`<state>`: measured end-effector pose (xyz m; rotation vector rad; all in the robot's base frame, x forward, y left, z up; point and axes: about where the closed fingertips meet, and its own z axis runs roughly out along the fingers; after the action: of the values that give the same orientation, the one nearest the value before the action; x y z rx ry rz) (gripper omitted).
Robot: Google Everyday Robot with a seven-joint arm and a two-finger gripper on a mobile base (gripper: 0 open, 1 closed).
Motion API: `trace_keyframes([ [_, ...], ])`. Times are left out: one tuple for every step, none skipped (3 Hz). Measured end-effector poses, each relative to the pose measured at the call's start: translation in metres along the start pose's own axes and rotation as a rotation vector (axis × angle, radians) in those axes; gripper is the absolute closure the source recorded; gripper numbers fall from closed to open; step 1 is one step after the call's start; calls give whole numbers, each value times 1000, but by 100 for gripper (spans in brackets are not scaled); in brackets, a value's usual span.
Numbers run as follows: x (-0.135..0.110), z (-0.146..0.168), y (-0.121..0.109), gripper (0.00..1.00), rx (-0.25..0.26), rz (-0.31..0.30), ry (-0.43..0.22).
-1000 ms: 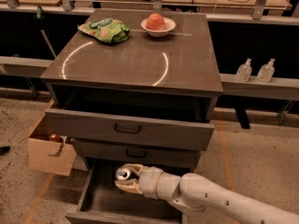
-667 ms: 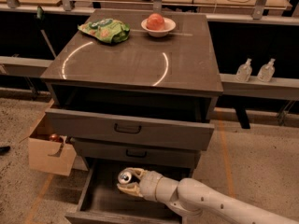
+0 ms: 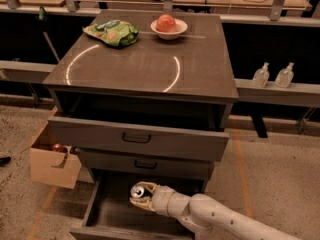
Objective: Place redbull can into bottom drawer
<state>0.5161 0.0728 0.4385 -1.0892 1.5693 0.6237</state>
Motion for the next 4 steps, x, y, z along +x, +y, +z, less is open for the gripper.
trace_keyframes([
  [20,6,-2,100,21,-27,11],
  [42,16,-3,100,35,-52,6],
  [74,37,1,100,22,-30,-41],
  [102,50,2,100,0,0,-61],
])
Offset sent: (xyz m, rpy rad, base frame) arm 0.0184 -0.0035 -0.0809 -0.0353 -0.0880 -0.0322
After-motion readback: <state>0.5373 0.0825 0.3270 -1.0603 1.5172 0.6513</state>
